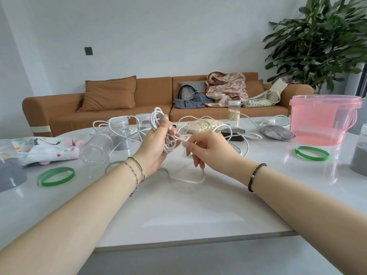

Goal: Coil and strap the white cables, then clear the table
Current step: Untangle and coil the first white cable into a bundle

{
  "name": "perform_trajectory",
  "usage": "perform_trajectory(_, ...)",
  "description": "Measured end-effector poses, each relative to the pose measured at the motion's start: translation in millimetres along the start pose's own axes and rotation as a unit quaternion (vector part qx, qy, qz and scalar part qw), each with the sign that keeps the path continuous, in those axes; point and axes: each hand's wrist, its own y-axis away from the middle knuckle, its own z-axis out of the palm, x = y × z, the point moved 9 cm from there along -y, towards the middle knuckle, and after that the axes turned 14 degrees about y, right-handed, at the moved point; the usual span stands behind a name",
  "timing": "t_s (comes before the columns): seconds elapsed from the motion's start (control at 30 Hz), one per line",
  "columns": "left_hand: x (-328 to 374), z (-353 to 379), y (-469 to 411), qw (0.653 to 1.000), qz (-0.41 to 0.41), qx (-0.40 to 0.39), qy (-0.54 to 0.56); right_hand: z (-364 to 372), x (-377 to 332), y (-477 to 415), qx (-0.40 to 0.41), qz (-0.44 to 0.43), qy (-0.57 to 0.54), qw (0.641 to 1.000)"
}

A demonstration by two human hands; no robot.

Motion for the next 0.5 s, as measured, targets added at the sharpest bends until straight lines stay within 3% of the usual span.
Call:
perform_trajectory(0.17, 14, -18, -4, 0.986, 0.021, 0.078, 0.146, 5, -6, 0, -0.015, -0.025, 0.004, 1.000)
perform_trajectory(0.4, 24, -44, -6, 0.964, 0.063, 0.167, 0.199, 5, -9, 0, 0.001, -0.059, 0.082, 0.995)
perform_trajectory(0.5, 34, -59, -2, 0.946, 0.134, 0.223, 0.196, 3, -8, -1, 0.010, -0.070, 0.129, 0.989)
